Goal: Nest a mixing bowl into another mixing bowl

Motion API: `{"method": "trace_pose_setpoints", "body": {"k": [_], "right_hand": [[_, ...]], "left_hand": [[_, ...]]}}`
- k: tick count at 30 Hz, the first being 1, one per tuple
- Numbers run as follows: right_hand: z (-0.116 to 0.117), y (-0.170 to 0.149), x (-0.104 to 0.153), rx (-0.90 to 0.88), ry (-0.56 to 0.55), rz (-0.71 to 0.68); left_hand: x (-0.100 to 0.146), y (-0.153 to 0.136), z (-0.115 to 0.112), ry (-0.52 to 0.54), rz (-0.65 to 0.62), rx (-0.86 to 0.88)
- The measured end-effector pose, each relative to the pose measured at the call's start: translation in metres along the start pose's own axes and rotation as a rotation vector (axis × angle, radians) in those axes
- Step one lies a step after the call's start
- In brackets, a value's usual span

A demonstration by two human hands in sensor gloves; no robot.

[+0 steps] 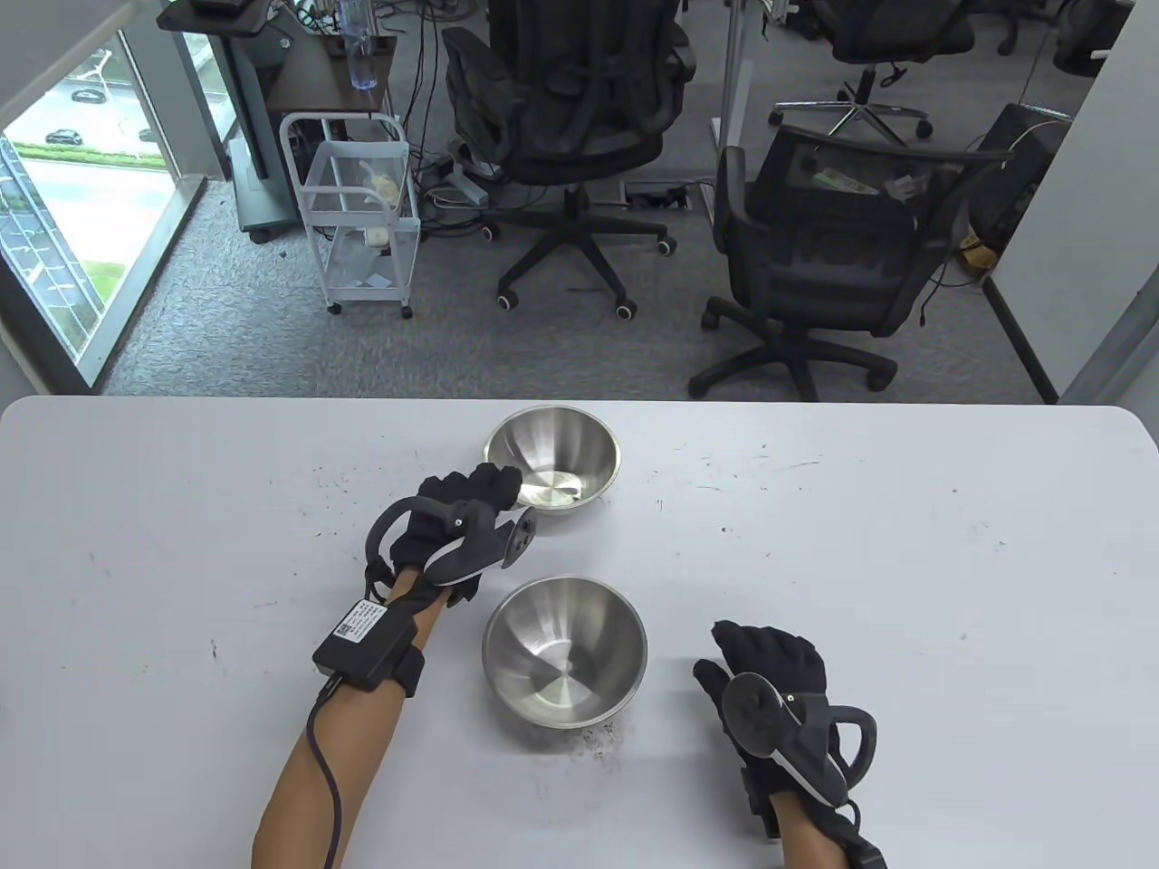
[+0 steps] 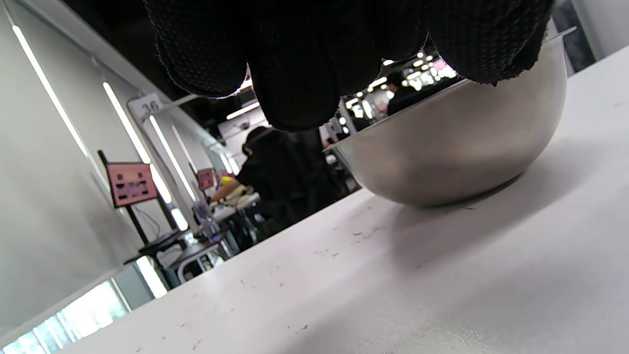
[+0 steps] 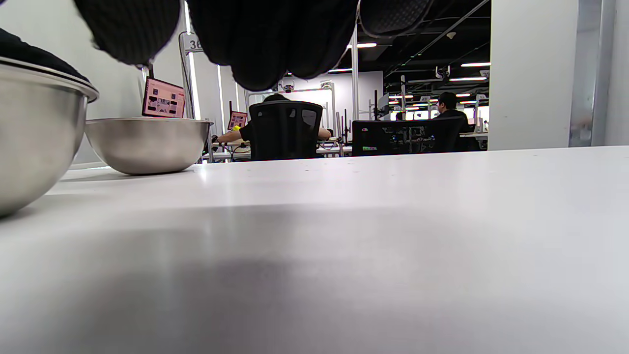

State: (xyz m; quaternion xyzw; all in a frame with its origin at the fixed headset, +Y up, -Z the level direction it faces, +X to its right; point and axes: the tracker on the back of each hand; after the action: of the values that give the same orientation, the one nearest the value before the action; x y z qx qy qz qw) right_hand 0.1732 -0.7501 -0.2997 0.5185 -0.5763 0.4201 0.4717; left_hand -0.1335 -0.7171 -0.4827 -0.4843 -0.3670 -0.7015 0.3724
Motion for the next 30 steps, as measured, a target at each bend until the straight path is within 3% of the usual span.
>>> {"method": "trace_pose_setpoints", "body": {"k": [14, 24, 30], "right_hand": [[0.000, -0.004, -0.001, 0.010, 0.008, 0.020], [0.002, -0.008, -0.004, 0.006, 0.019, 0.035], [0.002, -0.010, -0.004, -0.002, 0.016, 0.040]], "left_hand": [[-0.032, 0.025, -0.016, -0.018, -0.069, -0.060], [-0.031, 0.026, -0.015, 0.024, -0.079, -0.060], [-0.017, 0.017, -0.004, 0.027, -0.066, -0.071]]}}
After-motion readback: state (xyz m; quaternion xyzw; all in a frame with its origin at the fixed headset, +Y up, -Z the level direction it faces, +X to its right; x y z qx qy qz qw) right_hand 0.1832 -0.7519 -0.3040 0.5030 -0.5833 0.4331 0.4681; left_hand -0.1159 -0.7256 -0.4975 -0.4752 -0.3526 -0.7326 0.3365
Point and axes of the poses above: the tracker on the back of each hand, its own y axis roughly to the thumb side, its own x axis roughly from the fingertips to the wrist, z = x × y
